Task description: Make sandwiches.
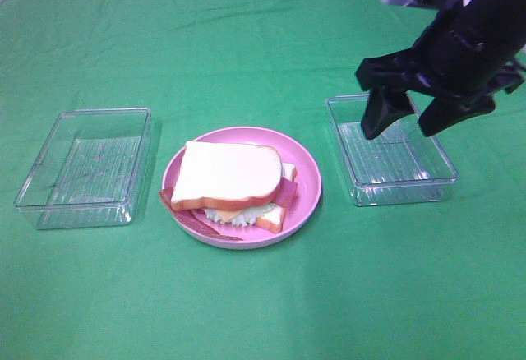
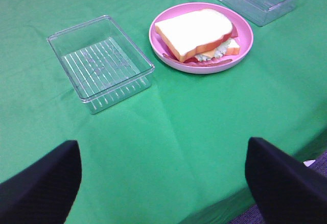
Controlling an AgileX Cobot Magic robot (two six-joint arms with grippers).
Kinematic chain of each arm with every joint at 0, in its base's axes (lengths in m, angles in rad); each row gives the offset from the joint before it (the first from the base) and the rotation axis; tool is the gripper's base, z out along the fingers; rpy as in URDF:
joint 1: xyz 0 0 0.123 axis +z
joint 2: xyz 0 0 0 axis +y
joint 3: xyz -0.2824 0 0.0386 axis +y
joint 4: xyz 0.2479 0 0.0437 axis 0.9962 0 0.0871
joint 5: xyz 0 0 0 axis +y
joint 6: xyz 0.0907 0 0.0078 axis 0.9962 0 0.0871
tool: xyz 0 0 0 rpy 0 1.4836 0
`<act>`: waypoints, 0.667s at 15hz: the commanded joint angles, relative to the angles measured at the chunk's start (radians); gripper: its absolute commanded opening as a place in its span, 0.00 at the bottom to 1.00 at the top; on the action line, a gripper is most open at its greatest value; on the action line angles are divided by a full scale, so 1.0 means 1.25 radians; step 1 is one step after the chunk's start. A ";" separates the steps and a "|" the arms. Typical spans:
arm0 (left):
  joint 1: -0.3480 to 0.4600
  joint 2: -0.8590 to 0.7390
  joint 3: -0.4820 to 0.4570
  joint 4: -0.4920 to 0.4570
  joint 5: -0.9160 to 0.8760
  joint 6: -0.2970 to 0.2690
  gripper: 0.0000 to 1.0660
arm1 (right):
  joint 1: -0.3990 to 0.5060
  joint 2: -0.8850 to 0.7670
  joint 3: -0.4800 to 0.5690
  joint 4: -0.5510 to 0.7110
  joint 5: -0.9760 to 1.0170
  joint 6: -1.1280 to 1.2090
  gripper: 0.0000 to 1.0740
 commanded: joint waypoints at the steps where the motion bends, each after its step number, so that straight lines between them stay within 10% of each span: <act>1: -0.002 -0.002 0.002 -0.007 -0.007 0.005 0.77 | 0.002 -0.110 0.049 -0.051 0.041 0.014 0.64; 10: -0.002 -0.002 0.002 -0.016 -0.007 0.015 0.77 | 0.002 -0.842 0.430 -0.078 0.229 -0.047 0.64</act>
